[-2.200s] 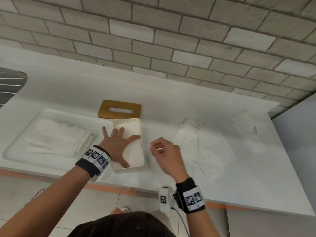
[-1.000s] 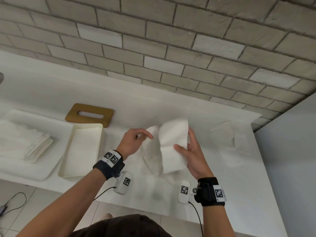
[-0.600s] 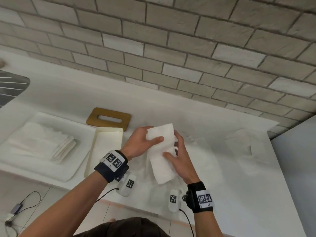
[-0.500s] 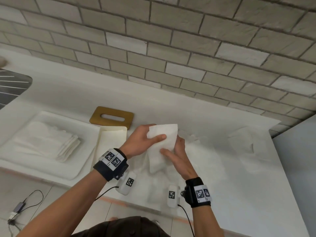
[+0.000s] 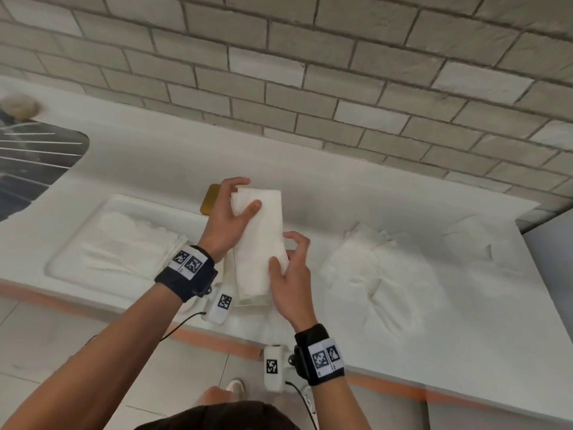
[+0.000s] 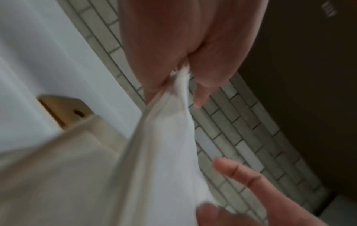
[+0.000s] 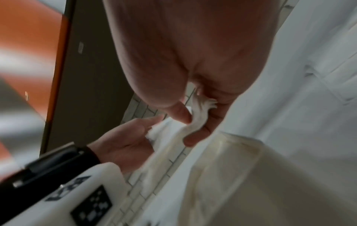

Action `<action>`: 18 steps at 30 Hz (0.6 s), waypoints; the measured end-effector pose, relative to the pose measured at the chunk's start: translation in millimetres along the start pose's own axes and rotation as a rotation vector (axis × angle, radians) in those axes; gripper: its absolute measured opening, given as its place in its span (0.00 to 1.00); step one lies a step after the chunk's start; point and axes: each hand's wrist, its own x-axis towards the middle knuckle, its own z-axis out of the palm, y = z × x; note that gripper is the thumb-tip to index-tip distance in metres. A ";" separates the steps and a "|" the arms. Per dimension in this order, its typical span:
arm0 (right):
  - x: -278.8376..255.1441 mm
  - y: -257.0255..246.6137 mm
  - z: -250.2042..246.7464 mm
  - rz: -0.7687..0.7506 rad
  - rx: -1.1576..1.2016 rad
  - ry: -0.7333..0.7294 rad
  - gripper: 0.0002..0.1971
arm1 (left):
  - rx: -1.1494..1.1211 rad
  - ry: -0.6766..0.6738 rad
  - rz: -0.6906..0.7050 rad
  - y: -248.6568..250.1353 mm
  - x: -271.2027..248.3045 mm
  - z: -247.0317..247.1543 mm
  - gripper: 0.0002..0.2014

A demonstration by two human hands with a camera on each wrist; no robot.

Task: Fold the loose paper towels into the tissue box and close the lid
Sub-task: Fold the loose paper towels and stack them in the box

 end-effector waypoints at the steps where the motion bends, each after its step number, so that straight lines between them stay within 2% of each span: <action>1: 1.9 6.6 10.3 0.016 -0.110 -0.036 0.22 | 0.096 -0.013 -0.013 -14.6 2.5 -9.2 0.22; 3: 3.4 16.6 26.8 0.091 -0.299 -0.117 0.20 | 0.307 -0.044 -0.040 -40.1 2.4 -26.0 0.24; 5: 3.4 18.8 36.6 0.167 -0.383 -0.157 0.23 | 0.449 -0.070 -0.035 -55.2 -2.6 -38.8 0.22; 9: 1.5 18.4 43.1 0.218 -0.419 -0.166 0.27 | 0.533 -0.152 0.075 -64.6 -14.7 -46.9 0.12; 12: -0.9 17.8 45.2 0.233 -0.403 -0.166 0.27 | 0.630 -0.317 0.198 -64.5 -15.5 -39.6 0.09; 15: -2.4 15.5 40.2 0.205 -0.441 -0.216 0.27 | 0.737 -0.497 0.253 -62.8 -9.2 -28.3 0.08; 16: -4.2 14.4 36.2 0.174 -0.500 -0.222 0.26 | 0.777 -0.562 0.256 -62.9 -6.4 -25.0 0.09; 18: -7.5 8.5 27.7 0.045 -0.709 -0.145 0.21 | 0.876 -0.692 0.254 -64.4 0.2 -20.3 0.12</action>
